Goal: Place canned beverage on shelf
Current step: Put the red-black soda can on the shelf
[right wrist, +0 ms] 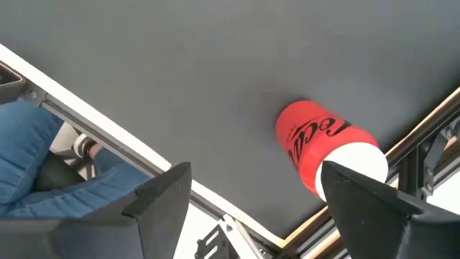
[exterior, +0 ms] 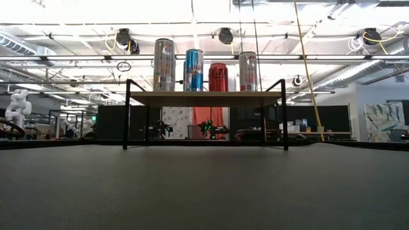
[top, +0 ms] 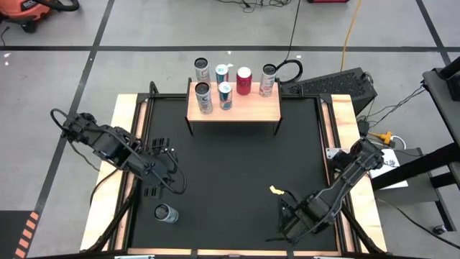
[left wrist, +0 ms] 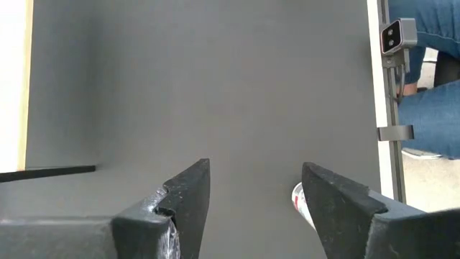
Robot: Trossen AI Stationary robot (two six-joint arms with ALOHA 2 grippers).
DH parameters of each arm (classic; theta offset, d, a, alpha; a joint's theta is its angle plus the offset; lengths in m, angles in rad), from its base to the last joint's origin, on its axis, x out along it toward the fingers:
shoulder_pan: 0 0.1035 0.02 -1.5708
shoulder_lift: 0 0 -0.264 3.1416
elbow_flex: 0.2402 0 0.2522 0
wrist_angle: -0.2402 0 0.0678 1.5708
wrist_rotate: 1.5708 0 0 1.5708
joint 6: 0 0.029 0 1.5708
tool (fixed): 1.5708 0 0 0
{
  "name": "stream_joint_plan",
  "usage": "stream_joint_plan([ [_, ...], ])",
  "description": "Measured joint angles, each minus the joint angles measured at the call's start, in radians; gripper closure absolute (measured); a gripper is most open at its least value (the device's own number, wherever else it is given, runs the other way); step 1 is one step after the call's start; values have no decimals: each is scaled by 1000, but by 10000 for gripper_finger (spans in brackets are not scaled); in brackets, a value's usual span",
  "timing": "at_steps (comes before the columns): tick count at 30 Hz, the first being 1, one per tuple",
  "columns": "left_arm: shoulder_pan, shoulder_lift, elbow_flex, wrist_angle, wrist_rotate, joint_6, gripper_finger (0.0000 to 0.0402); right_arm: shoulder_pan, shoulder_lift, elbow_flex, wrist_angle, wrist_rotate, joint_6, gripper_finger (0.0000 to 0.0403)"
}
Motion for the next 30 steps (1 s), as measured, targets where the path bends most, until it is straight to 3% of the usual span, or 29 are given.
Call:
stream_joint_plan([
  [10,0,0,0,0,-4,10,185,33,0,0,8,-1,60,110],
  [18,0,0,0,0,-23,29,185,32,0,0,164,5,60,110],
  [30,0,0,0,0,-26,39,185,34,0,0,346,135,-77,110],
])
